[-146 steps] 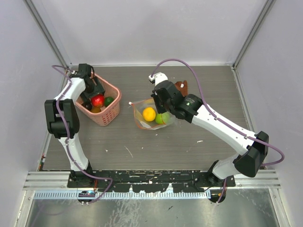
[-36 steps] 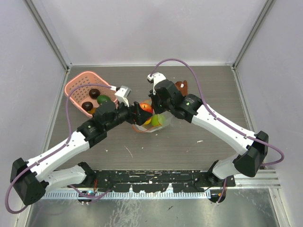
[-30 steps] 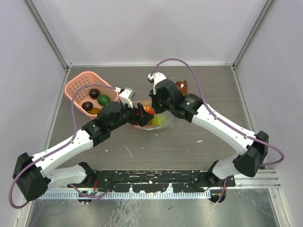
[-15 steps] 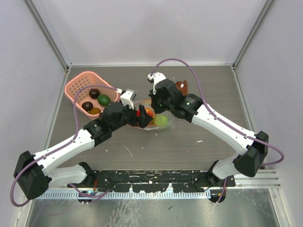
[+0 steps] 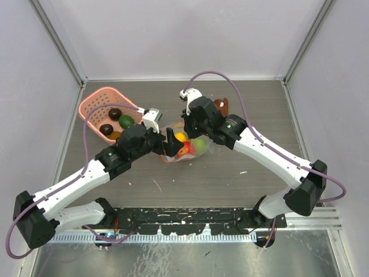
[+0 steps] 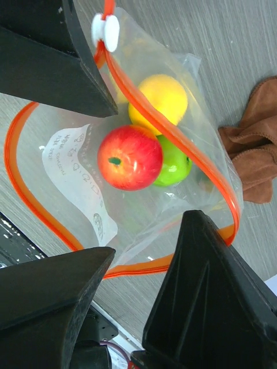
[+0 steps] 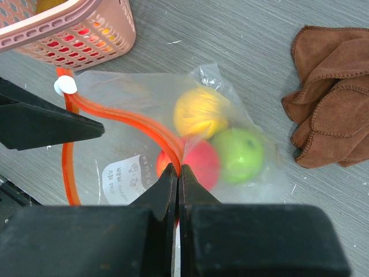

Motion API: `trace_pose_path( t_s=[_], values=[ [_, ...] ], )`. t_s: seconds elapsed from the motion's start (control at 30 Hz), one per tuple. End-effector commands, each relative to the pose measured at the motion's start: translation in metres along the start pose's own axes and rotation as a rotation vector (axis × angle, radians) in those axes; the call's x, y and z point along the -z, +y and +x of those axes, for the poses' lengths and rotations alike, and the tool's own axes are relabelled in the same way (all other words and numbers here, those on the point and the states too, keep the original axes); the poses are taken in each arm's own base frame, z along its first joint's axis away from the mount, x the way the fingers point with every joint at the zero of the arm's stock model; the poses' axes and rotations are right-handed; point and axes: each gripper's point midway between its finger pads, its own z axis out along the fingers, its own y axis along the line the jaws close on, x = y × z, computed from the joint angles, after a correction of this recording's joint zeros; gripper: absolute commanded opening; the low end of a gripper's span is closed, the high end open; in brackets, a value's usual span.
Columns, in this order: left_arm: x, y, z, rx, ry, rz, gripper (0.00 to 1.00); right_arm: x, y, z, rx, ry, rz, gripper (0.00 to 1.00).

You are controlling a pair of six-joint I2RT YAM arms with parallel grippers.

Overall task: Place the food in the zip-top bag and seal the zipper
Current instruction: Place the fake fruit in the zipper food storage bag.

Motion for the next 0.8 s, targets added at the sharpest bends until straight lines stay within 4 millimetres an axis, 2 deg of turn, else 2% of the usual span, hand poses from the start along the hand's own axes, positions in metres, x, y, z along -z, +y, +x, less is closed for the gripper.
trace_pose_path(
  t_s=[0.0, 0.2, 0.4, 0.63, 0.77],
  values=[
    [0.022, -0.008, -0.032, 0.007, -0.071, -0.015, 0.95, 0.013, 0.005, -0.026, -0.031, -0.100, -0.029, 0.00],
    [0.046, 0.006, -0.038, 0.052, -0.055, -0.134, 0.92, 0.011, 0.005, -0.025, -0.030, -0.097, -0.028, 0.00],
    [0.055, 0.028, -0.020, 0.126, -0.005, -0.257, 0.86, 0.011, 0.005, -0.023, -0.030, -0.096, -0.029, 0.00],
    [0.046, 0.040, 0.003, 0.193, 0.053, -0.322, 0.71, 0.010, 0.005, -0.022, -0.029, -0.094, -0.028, 0.00],
    [0.035, 0.038, 0.009, 0.206, 0.086, -0.322, 0.54, 0.010, 0.003, -0.021, -0.028, -0.094, -0.020, 0.00]
  ],
)
